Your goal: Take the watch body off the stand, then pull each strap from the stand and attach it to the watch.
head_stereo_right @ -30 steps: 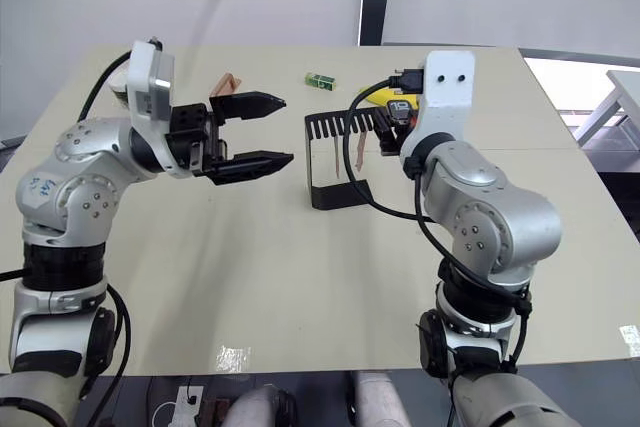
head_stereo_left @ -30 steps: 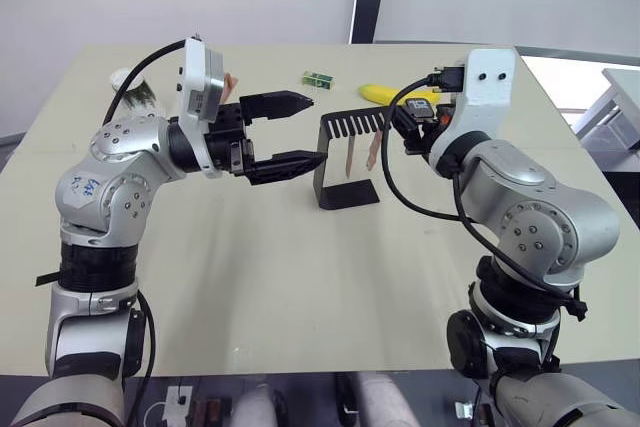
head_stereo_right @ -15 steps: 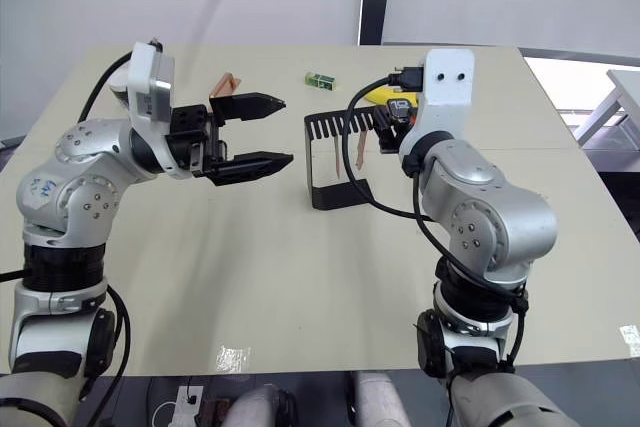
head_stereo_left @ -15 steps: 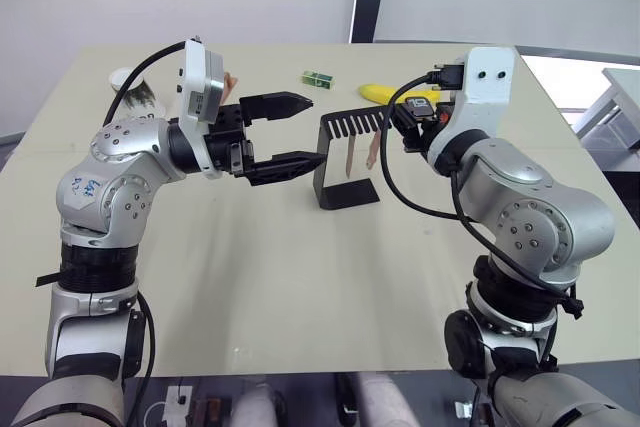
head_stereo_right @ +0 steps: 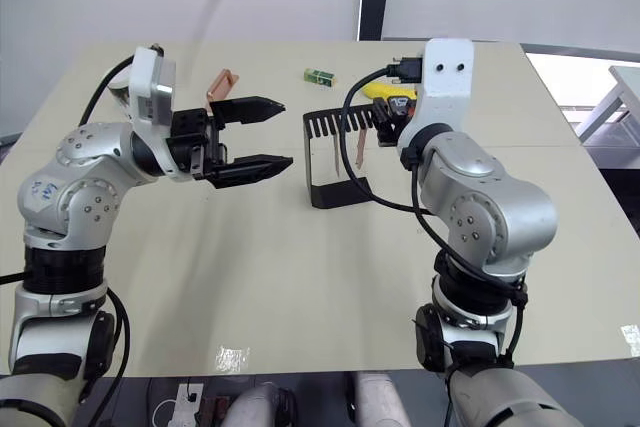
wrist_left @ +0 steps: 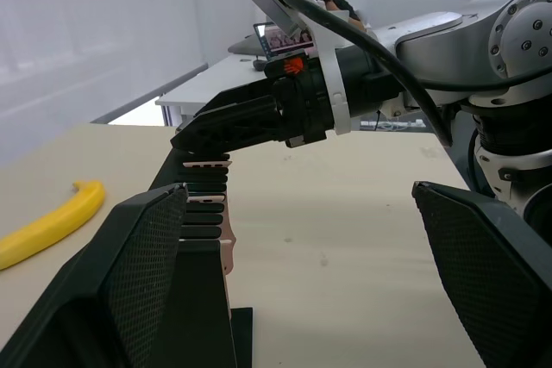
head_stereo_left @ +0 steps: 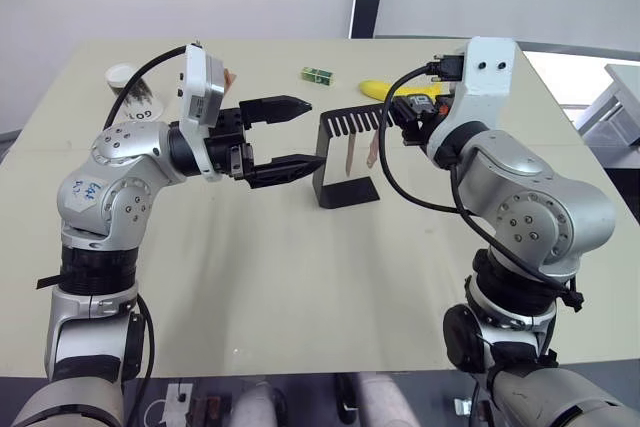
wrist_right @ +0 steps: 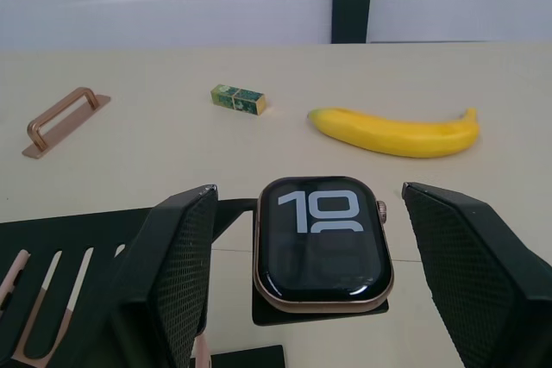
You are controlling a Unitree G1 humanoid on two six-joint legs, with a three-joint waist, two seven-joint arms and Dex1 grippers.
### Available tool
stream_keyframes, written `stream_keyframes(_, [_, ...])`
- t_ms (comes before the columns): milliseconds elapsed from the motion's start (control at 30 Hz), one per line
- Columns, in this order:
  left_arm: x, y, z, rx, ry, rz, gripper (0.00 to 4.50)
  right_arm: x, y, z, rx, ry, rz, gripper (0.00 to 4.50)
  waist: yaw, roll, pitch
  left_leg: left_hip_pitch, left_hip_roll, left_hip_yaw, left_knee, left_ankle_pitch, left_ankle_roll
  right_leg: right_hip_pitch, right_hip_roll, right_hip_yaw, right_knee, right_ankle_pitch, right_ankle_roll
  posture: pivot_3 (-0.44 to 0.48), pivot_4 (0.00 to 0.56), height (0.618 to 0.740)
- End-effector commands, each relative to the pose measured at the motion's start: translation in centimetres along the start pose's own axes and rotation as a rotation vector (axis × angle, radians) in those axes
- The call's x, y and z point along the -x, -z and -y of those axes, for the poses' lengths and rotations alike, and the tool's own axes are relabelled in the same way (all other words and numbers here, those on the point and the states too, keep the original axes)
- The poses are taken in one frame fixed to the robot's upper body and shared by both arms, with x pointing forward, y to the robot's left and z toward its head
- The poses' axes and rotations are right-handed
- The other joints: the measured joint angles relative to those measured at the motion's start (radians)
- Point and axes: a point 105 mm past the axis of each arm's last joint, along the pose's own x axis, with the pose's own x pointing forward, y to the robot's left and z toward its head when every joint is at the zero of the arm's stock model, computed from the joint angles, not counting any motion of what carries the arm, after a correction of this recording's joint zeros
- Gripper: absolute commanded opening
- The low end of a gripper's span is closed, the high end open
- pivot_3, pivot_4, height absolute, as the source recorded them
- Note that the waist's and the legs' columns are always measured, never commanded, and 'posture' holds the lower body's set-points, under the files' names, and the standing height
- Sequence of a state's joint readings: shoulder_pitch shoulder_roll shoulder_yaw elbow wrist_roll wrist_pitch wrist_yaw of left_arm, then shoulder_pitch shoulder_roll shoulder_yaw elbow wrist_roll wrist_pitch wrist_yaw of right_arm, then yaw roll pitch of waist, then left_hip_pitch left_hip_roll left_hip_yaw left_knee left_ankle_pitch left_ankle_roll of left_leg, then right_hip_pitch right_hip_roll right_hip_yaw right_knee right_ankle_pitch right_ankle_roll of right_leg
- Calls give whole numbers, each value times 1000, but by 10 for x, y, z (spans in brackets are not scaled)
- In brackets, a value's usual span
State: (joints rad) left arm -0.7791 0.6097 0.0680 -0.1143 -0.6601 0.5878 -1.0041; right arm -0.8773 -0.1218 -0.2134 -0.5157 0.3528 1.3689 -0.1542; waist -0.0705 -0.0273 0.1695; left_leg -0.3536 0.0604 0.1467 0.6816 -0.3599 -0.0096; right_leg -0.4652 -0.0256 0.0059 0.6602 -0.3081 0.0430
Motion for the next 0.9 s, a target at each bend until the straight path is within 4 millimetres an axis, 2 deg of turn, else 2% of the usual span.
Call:
stream_keyframes(33, [1, -14, 3, -75, 0, 14, 4500, 3, -12, 0, -2, -10, 62, 3639, -4, 0, 0, 0, 0, 0, 0, 0, 0, 0, 0, 0, 0, 0, 0, 0, 150, 740])
stream_keyframes(500, [0, -15, 4, -79, 2, 16, 4500, 4, -12, -2, -3, -22, 67, 3639, -15, 0, 0, 0, 0, 0, 0, 0, 0, 0, 0, 0, 0, 0, 0, 0, 150, 740])
stream_keyframes(600, [0, -15, 5, -79, 2, 16, 4500, 4, -12, -3, -2, -26, 68, 2799, -15, 0, 0, 0, 0, 0, 0, 0, 0, 0, 0, 0, 0, 0, 0, 0, 150, 740])
stream_keyframes(667, [0, -15, 5, -80, 1, 16, 4500, 5, -13, -2, 0, -27, 70, 1890, -15, 0, 0, 0, 0, 0, 0, 0, 0, 0, 0, 0, 0, 0, 0, 0, 150, 740])
stream_keyframes(700, [0, -15, 5, -79, 1, 16, 4500, 5, -13, -2, 1, -26, 70, 1600, -15, 0, 0, 0, 0, 0, 0, 0, 0, 0, 0, 0, 0, 0, 0, 0, 150, 740])
stream_keyframes(900, [0, -15, 4, -78, -3, 17, 4500, 7, -18, -5, 11, -41, 82, 1603, -15, 0, 0, 0, 0, 0, 0, 0, 0, 0, 0, 0, 0, 0, 0, 0, 150, 740])
